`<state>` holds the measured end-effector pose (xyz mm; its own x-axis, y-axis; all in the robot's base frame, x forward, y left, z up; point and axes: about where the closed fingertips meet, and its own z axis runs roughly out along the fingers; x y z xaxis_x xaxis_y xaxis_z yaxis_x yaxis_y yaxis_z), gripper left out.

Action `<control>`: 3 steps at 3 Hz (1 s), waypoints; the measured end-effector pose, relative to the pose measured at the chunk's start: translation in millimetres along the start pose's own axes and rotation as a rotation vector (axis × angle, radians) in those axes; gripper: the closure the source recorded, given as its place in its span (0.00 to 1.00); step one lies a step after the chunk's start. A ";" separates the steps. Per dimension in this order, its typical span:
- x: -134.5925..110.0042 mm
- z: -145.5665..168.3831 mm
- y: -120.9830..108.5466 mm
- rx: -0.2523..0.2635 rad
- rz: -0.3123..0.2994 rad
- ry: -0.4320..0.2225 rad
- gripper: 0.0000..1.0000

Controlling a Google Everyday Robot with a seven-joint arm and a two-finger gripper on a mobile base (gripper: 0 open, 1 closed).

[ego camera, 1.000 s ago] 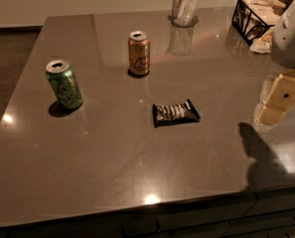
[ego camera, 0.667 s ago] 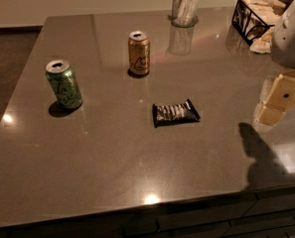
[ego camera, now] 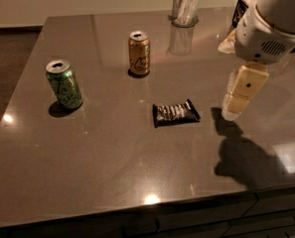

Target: Pick rxbar chocolate

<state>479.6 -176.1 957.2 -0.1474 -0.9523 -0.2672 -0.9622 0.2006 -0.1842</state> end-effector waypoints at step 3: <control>-32.5 76.8 -8.7 -0.081 -0.107 -0.009 0.00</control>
Offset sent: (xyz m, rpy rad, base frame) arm 0.0431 0.0428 -0.0723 -0.0044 0.0522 0.1189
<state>510.4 -129.2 894.8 -0.0413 -0.9650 -0.2592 -0.9877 0.0785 -0.1350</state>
